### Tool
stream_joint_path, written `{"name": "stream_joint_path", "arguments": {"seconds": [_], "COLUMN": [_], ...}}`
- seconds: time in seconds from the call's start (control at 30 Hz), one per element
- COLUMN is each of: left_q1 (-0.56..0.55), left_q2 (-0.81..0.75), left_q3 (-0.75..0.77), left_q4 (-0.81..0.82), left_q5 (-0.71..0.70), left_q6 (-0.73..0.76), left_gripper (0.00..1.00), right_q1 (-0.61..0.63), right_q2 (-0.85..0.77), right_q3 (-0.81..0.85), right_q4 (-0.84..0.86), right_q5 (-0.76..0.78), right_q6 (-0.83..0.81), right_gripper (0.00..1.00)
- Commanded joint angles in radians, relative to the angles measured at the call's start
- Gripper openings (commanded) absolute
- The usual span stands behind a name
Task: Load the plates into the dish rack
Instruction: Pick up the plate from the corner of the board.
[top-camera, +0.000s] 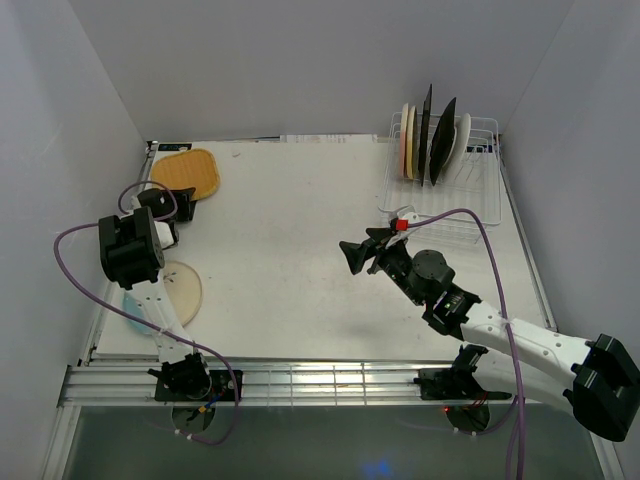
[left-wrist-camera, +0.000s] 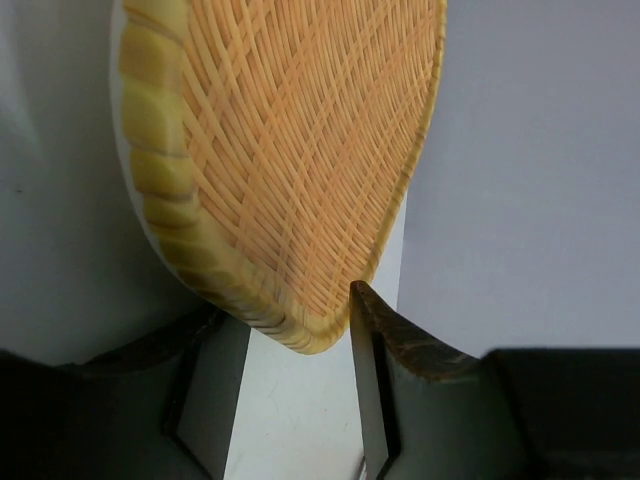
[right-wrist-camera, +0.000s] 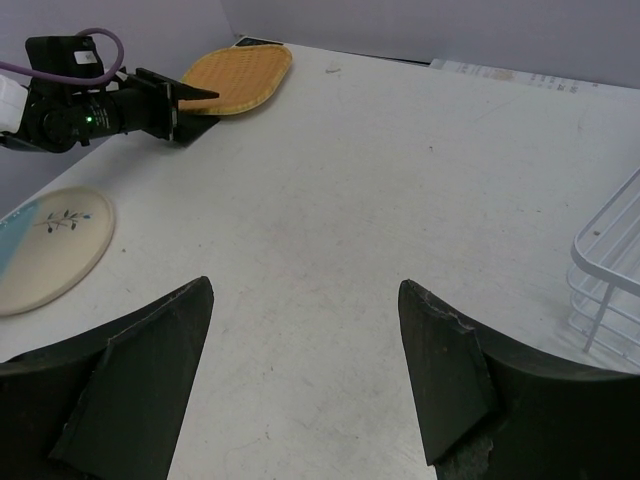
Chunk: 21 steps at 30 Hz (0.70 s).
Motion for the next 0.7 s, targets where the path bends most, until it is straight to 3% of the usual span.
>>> {"name": "stream_joint_path", "arguments": {"seconds": [0.0, 0.2, 0.23, 0.67], "left_q1": [-0.008, -0.009, -0.011, -0.034], "left_q2": [0.018, -0.034, -0.040, -0.207], "left_q3": [-0.015, -0.053, -0.055, -0.141], "left_q4": [-0.050, -0.014, -0.014, -0.008], "left_q5": [-0.016, -0.003, 0.001, 0.040], "left_q6": [0.035, 0.069, 0.083, 0.210], "left_gripper": [0.51, 0.15, 0.02, 0.00], "right_q1": [0.007, 0.005, 0.005, 0.007], "right_q2": [0.002, 0.008, 0.008, 0.022], "right_q3": [0.005, 0.012, 0.012, 0.018], "right_q4": [0.060, 0.057, 0.054, 0.049], "right_q5": [0.000, -0.005, -0.006, -0.011], "right_q6": [-0.014, -0.015, -0.015, -0.026], "right_gripper": [0.80, 0.80, 0.80, 0.80]}}
